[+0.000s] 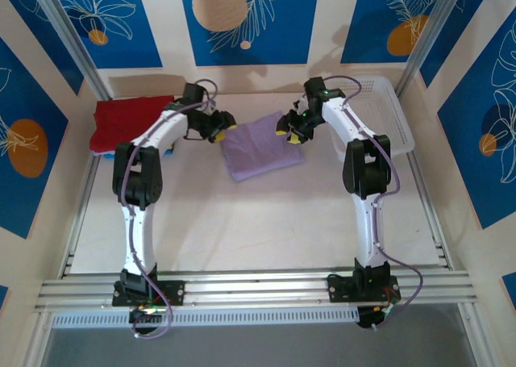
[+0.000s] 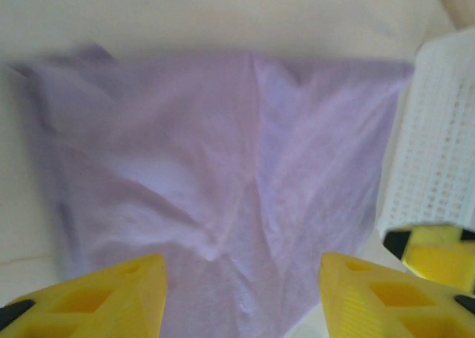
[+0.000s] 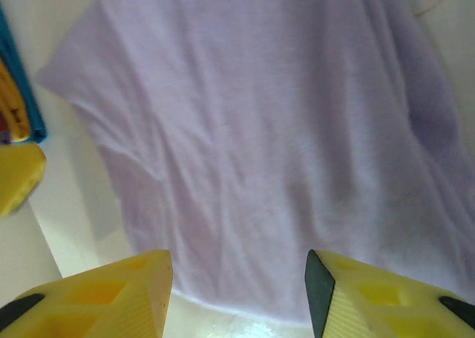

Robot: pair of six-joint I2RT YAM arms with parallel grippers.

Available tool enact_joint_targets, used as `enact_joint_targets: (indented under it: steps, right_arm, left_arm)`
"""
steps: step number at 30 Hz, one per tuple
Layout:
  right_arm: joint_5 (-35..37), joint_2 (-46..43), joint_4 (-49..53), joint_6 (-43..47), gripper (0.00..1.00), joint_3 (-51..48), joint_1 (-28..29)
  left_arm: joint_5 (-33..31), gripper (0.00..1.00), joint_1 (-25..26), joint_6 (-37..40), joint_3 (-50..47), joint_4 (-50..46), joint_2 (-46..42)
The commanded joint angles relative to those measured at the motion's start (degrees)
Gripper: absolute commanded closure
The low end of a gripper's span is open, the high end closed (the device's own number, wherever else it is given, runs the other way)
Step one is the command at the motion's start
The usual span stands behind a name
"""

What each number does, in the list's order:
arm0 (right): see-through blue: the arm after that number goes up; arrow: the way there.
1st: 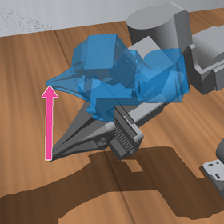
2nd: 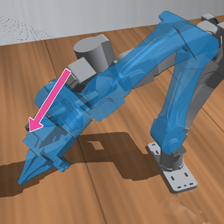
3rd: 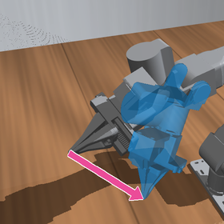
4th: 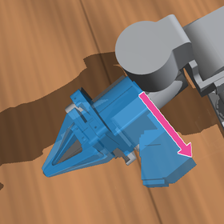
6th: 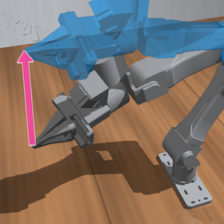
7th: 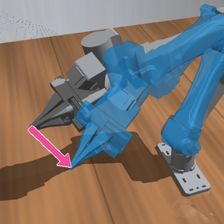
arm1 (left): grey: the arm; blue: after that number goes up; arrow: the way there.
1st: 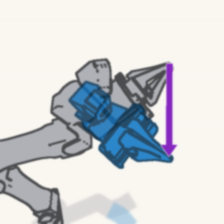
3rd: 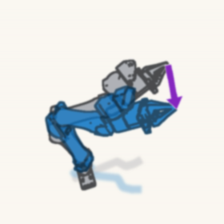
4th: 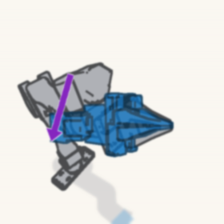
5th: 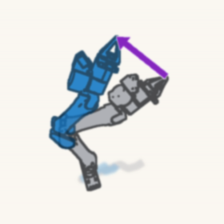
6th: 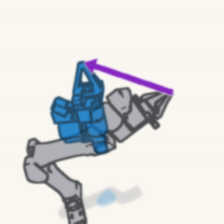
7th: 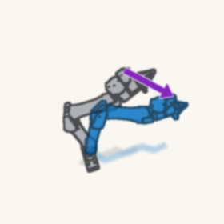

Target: Fold and stack the t-shirts

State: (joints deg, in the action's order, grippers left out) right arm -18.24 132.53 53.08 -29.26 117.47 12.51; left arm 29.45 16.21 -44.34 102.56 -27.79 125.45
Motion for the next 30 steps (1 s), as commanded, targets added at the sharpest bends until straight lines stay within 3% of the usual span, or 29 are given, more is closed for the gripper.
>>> enact_joint_targets:
  steps: [1,5,10,15,20,26,30]
  right_arm:
    - [-2.05,3.47,-0.19,-0.91,0.48,-0.84,-0.61]
    - [-2.21,3.89,0.65,0.13,0.48,-3.61,-0.39]
    - [-2.75,-1.55,-3.51,-0.11,0.48,-16.32,-0.12]
    - [-5.28,-12.44,-12.46,-3.57,0.48,-35.91,1.23]
    - [-6.98,-27.15,-18.15,-7.02,0.48,-52.79,4.52]
    - [-5.73,-41.47,-14.27,-6.78,0.46,-58.01,4.51]
    - [-1.51,-47.21,-10.66,-4.9,0.43,-57.43,1.87]
  left_arm:
    - [0.14,0.44,3.71,-6.37,-4.55,8.7,1.65]
    - [-2.82,0.44,6.47,-6.18,-6.65,8.6,2.92]
    - [-8.08,0.44,8.04,-0.58,-7.75,1.3,1.57]
    - [-9.31,0.44,10.09,3.42,-15.33,-0.24,-2.29]
    - [-11.65,0.44,12.51,6.95,-25.3,-1.52,-11.45]
    - [-15.49,0.43,14.14,11.46,-26.96,-7.11,-22.01]
    - [-22.82,0.41,14.11,16.67,-23.32,-15.4,-26.26]
